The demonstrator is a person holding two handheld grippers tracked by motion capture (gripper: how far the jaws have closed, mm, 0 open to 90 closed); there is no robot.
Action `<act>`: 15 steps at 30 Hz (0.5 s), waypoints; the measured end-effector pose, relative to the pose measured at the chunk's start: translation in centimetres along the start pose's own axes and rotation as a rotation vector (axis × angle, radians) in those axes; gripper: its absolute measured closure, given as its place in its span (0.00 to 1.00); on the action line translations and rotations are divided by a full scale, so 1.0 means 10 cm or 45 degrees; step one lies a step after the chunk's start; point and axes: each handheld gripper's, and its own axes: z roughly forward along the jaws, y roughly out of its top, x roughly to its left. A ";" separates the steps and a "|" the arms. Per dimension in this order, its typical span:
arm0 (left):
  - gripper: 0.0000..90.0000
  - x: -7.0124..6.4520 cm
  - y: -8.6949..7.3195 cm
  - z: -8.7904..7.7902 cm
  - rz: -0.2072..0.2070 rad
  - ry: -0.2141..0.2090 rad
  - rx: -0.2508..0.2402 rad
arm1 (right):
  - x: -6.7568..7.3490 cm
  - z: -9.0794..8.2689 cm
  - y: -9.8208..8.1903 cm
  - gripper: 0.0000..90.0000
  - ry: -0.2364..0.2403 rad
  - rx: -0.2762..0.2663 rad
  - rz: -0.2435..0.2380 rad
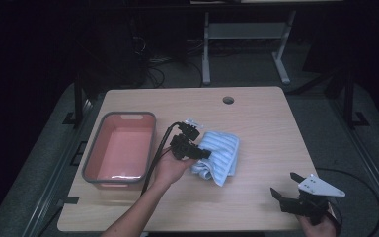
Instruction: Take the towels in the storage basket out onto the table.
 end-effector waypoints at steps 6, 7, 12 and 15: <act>0.76 0.00 -0.03 0.12 -0.020 -0.024 0.010 | -0.01 -0.01 0.00 0.16 -0.002 -0.002 0.007; 0.76 -0.01 -0.03 0.13 -0.028 -0.027 0.003 | -0.01 -0.01 -0.01 0.16 -0.002 -0.001 0.008; 0.76 -0.01 -0.03 0.20 -0.037 -0.030 0.011 | -0.01 0.00 -0.01 0.16 0.002 0.001 0.012; 0.75 -0.02 -0.03 0.24 -0.018 -0.017 0.030 | 0.00 0.00 0.00 0.16 0.004 0.004 0.009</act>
